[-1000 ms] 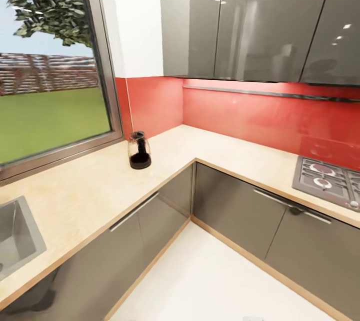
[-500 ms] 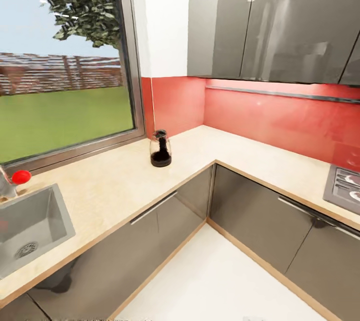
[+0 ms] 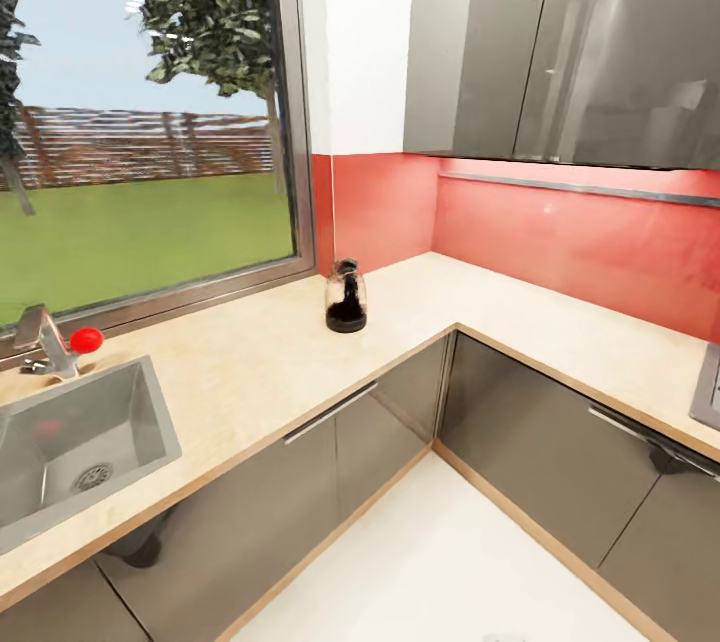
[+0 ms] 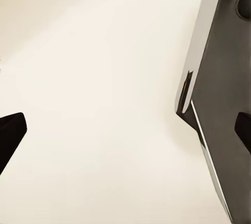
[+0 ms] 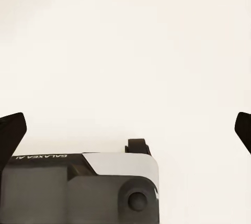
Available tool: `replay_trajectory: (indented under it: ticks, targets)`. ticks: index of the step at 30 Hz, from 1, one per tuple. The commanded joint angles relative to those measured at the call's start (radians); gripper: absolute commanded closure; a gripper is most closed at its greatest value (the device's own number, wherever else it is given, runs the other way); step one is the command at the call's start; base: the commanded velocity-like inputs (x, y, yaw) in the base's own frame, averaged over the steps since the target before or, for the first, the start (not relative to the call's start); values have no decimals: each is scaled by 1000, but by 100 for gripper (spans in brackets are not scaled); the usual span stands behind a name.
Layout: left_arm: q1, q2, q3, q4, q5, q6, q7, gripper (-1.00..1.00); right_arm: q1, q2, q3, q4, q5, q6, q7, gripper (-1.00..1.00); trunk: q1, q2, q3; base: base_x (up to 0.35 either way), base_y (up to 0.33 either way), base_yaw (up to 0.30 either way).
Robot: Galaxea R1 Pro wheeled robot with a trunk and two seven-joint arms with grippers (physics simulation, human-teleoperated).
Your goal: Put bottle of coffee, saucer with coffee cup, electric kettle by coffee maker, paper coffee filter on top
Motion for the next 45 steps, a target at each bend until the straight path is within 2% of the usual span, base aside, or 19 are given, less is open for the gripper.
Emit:
replay_trajectory:
  ticks: [1, 6, 24, 40, 42, 45]
  targets:
    - [0, 0, 8, -1, -11, -2, 2, -100, -1, 0, 9, -1, -10, 3, -4, -100, 1, -2, -2, 0, 0, 2]
    - [0, -1, 8, -1, -11, -2, 2, -100, -1, 0, 9, -1, -10, 3, -4, -100, 1, -2, -2, 101, -71, 119]
    - [0, -2, 8, 0, -11, -2, 2, -100, -1, 0, 9, -1, -10, 3, -4, -100, 1, -2, -2, 215, -130, 273]
    - [0, -11, 9, -1, -3, -6, 2, -100, -1, 2, 9, -1, -10, 3, -5, -100, 1, -2, -2, 21, -48, 277]
    - [0, -21, 11, -2, 7, -38, 3, -100, -1, 3, 9, -4, -12, 3, -6, -100, 1, -2, -2, 0, -267, 277]
    - [0, -34, 10, -8, 8, -49, 4, -100, -1, 3, 9, -6, -13, 3, -7, -100, 1, -2, -2, 0, -276, 277]
